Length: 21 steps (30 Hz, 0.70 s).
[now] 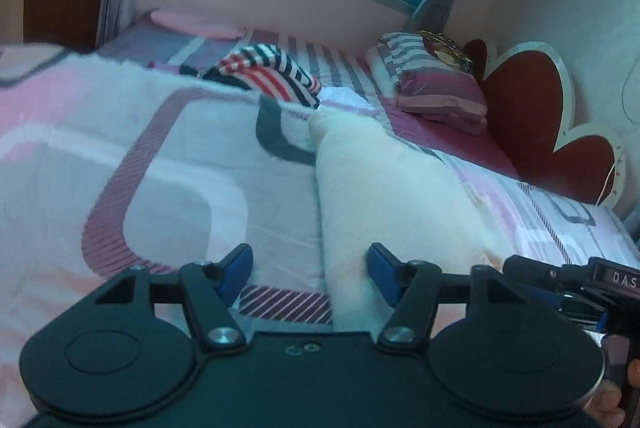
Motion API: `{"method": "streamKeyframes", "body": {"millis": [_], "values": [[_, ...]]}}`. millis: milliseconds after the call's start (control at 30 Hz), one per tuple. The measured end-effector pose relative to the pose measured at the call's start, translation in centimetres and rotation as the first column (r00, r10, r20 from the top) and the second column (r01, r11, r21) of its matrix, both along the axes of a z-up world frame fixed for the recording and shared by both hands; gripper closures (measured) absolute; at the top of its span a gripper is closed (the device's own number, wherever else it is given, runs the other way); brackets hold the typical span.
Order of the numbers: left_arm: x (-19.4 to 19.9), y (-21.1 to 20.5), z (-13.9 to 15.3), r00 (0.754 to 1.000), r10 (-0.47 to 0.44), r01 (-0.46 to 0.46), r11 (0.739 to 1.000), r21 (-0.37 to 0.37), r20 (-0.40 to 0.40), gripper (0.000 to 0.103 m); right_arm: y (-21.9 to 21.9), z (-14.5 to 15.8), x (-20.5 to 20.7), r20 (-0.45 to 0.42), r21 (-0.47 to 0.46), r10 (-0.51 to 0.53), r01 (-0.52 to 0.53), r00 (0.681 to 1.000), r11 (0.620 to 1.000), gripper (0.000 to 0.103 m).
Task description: Fold small clothes
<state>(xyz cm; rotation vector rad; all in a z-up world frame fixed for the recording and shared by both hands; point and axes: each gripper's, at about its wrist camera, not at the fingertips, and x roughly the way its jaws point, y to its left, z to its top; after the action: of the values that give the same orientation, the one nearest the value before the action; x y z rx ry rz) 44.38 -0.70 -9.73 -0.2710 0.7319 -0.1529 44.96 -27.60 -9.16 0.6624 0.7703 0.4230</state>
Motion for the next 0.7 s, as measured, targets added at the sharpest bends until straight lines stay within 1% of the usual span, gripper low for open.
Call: {"method": "streamKeyframes", "body": {"millis": [67,167,267,433,500,533,567,633,700], "values": [[0.2,0.7,-0.2,1.000,0.004,-0.004,1.000,-0.013,-0.016,0.039,0.5,-0.6,0.8,-0.014,-0.008,0.022,-0.022,1.000,1.000,0.047],[0.7,1.2,-0.9,0.999,0.008,-0.008,1.000,0.002,-0.032,0.035,1.5,-1.2,2.3,-0.028,-0.013,0.058,-0.058,0.998,0.998,0.048],[0.7,1.7,-1.4,0.999,0.010,-0.011,1.000,-0.018,-0.046,0.035,2.8,-1.2,2.9,-0.022,-0.037,0.105,-0.105,0.994,0.994,0.050],[0.8,1.9,-1.6,0.998,-0.021,0.020,1.000,-0.012,-0.054,0.036,4.0,-1.6,4.0,-0.040,-0.042,0.109,-0.110,0.993,0.993,0.053],[0.7,2.3,-1.3,0.999,-0.026,0.025,1.000,-0.017,-0.036,0.038,4.2,-1.5,4.0,-0.047,-0.045,0.110,-0.112,0.993,0.993,0.067],[0.7,2.7,-1.0,1.000,-0.015,0.015,1.000,-0.020,-0.017,0.038,4.3,-1.5,4.1,-0.052,-0.055,0.114,-0.116,0.992,0.992,0.082],[0.8,3.0,-0.9,1.000,-0.005,0.005,1.000,-0.025,-0.010,0.039,4.6,-1.5,4.1,-0.054,-0.069,0.116,-0.120,0.992,0.990,0.087],[1.4,3.4,-0.8,1.000,-0.003,0.003,0.999,-0.036,-0.024,0.039,5.0,-1.2,3.9,-0.034,-0.098,0.116,-0.119,0.993,0.988,0.090],[2.0,3.0,-0.8,0.999,-0.038,0.037,0.999,-0.031,-0.034,0.040,5.5,-0.5,3.2,0.003,-0.158,0.120,-0.118,0.993,0.980,0.092]]}}
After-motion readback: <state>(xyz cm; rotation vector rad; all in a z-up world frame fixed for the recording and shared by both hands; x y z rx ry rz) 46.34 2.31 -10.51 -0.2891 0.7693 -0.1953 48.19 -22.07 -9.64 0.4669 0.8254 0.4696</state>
